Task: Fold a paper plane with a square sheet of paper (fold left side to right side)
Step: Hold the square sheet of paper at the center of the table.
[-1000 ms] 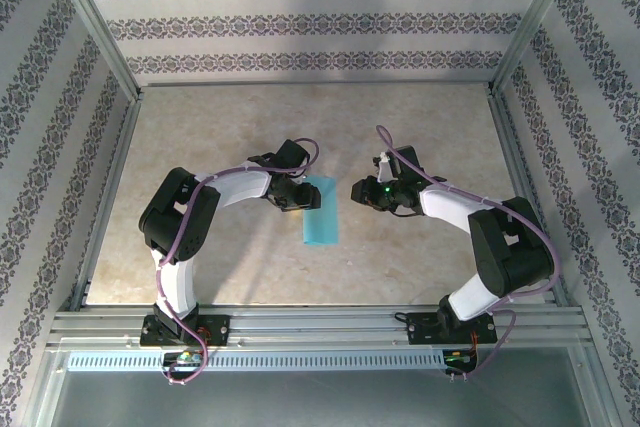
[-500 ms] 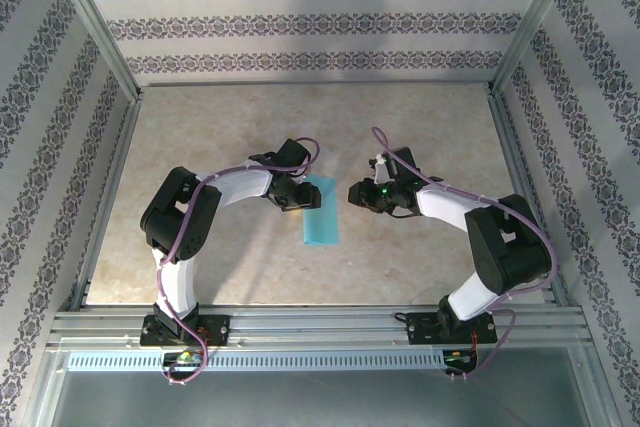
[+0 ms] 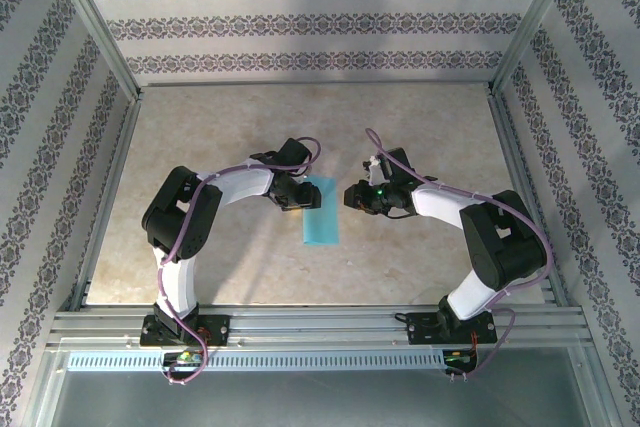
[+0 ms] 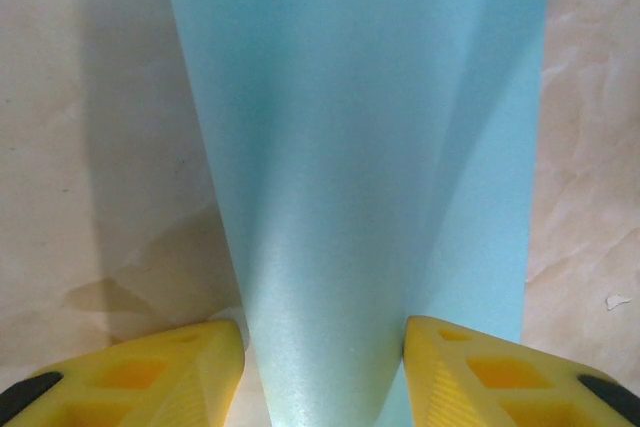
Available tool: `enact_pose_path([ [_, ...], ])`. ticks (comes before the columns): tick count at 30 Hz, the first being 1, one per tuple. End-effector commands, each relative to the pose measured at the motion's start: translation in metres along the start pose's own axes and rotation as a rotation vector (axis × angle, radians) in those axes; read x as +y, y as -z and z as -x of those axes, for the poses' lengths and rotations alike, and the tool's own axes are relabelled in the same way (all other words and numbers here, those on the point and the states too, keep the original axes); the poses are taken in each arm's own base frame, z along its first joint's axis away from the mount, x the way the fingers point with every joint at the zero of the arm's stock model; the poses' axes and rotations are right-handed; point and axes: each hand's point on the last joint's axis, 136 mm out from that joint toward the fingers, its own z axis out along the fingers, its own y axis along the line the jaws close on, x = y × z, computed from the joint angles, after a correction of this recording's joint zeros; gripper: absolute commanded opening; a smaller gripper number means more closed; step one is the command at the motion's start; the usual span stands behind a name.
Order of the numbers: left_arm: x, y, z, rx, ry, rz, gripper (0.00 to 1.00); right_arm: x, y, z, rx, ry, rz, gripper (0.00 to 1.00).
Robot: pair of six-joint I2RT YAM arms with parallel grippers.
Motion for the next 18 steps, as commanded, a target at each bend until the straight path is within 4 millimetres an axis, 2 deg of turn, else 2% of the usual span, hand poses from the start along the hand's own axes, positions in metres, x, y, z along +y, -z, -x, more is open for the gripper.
enact_pose_path([
  [1,0.0304,-0.0421,-0.0493,0.163,-0.026,0.119,0.50,0.0072,0.0012,0.0063,-0.014,0.030,0.013,0.28],
  [18,0.0322,-0.0433,-0.0476,0.158,-0.003,0.131,0.50,0.0094,0.0011,0.0060,-0.007,0.027,0.024,0.27],
])
